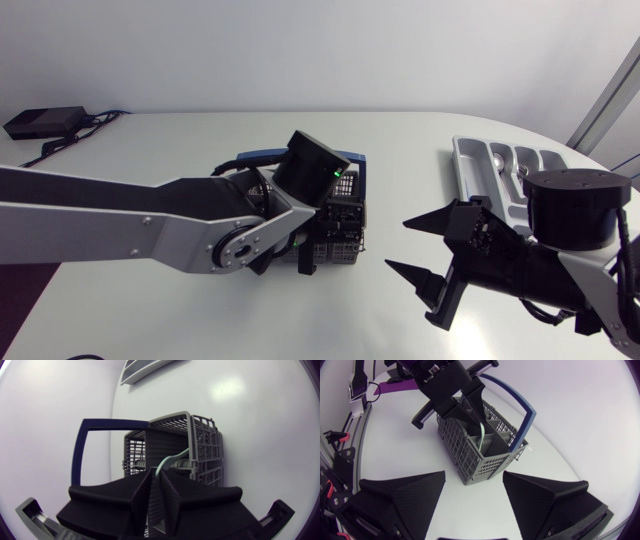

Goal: Sort the cutlery from the basket into the organizer compartments.

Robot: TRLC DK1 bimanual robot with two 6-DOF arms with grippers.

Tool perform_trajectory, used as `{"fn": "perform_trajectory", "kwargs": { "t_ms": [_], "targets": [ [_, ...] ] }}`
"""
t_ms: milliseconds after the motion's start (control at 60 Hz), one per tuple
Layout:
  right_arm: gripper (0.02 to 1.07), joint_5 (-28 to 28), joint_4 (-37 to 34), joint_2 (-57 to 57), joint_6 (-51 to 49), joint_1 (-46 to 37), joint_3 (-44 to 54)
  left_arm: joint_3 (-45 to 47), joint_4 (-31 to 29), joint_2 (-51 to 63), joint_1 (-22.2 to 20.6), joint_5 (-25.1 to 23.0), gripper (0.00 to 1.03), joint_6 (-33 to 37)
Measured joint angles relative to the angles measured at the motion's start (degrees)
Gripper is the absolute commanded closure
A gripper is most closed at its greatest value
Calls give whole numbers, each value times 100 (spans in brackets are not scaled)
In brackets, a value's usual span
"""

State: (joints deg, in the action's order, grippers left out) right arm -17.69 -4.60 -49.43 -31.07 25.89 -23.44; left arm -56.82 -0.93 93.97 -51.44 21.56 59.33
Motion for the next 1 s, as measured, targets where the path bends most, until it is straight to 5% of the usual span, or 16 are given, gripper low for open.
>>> {"fn": "perform_trajectory", "kwargs": {
  "t_ms": [417,500,867,1000],
  "targets": [
    [24,68,11,-37,0,144,0,-138,-662,-470,142,15,89,-90],
    [24,107,11,-90,2,201,0,-138,-717,-481,188,-271,88,-83],
    [24,127,9,-101,2,251,0,-131,-258,-304,494,-949,82,675],
    [24,127,9,-101,0,251,0,-118,-120,-205,645,-1196,72,876]
  ]
}}
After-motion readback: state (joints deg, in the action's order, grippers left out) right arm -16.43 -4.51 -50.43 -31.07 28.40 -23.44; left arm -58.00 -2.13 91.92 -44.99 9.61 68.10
